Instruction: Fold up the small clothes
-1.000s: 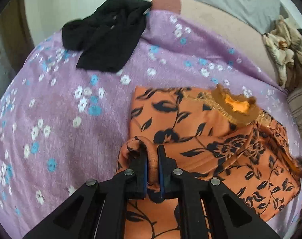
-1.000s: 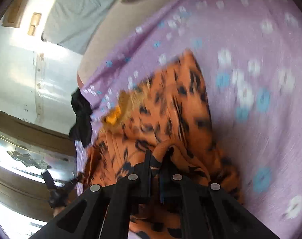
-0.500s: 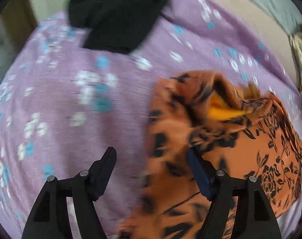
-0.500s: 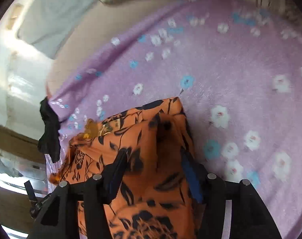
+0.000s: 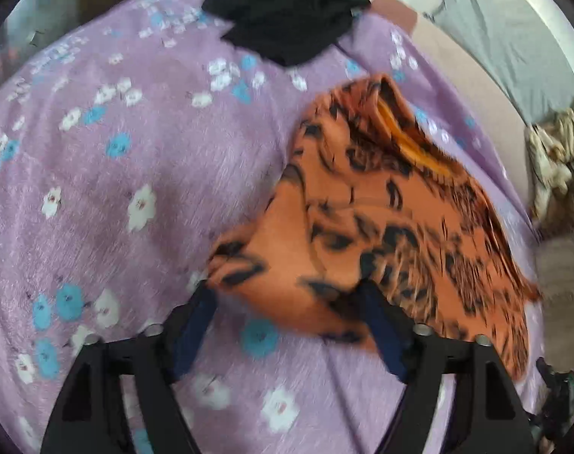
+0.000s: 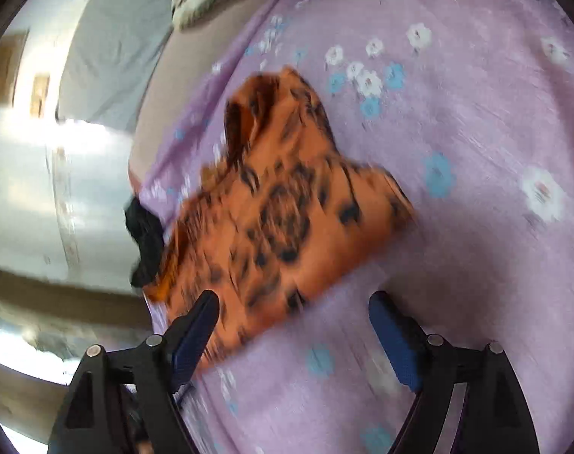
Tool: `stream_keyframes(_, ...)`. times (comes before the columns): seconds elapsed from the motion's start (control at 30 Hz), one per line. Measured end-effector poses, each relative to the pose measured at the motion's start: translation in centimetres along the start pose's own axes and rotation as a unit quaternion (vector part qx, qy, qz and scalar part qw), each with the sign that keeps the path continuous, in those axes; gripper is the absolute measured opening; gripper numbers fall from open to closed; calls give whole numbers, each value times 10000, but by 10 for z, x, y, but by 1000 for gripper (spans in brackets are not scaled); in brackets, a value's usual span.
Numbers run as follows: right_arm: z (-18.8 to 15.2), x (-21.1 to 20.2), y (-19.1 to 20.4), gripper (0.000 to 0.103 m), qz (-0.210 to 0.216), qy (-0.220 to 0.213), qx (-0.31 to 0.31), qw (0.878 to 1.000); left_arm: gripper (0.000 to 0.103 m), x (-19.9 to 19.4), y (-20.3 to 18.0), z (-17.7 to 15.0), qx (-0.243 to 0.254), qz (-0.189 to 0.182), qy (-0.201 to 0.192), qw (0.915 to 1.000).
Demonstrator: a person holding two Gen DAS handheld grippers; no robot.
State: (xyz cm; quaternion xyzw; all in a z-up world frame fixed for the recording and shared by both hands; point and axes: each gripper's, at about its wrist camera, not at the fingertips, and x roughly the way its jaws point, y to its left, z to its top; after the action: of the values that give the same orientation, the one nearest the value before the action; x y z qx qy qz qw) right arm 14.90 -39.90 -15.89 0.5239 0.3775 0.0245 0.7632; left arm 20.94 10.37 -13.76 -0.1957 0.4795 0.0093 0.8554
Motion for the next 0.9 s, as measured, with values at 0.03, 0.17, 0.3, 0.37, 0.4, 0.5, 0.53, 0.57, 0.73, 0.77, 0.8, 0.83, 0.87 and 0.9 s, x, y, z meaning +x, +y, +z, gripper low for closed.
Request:
stream_keyframes(0.03,6,4,-1,84,-16,-96,196,9998,88,5,-5,3,-56,105,71,9999)
stream_keyframes(0.17,24,19,2,64,-346,-326,548,9974,56,19,-17,18,-104,477,124,9987)
stream_keyframes(0.3,32,27,16,17,-576,-108,190,9981,17,12,-31,36,-78,151,319,9993)
stream_keyframes(0.37,33,6,37,17,-365,-207,-110,9991,16,-15,-38,42,75,14,1,10000)
stream_keyframes(0.4,34,-8,52,17,-248,-275,-331,9988,16,-28,-41,44,126,-61,-130,9998)
stream_keyframes(0.5,30,-50,85,17,9,-444,-835,9955,16,-80,-49,31,260,-296,-512,9979)
stream_keyframes(0.53,22,-61,95,17,69,-494,-950,9942,16,-95,-48,23,295,-367,-597,9971)
stream_keyframes(0.57,12,-82,95,17,134,-524,-1035,9932,16,-111,-44,11,307,-448,-659,9963)
stream_keyframes(0.73,-48,-119,20,23,-318,-84,-935,9951,30,-117,9,-79,209,-165,-307,9992)
stream_keyframes(0.77,-56,-114,-4,29,-553,100,-774,9954,31,-96,25,-97,81,50,84,9999)
stream_keyframes(0.8,-64,-105,-34,34,-914,383,-478,9939,33,-78,36,-109,20,186,494,9986)
stream_keyframes(0.83,-70,-103,-56,33,-1010,581,-237,9929,36,-73,47,-115,-27,-26,424,9991)
stream_keyframes(0.87,-74,-112,-67,33,-626,455,-145,9969,37,-85,50,-114,-6,-129,162,9998)
stream_keyframes(0.9,-75,-124,-66,39,-773,334,-205,9962,46,-90,49,-109,54,69,204,9998)
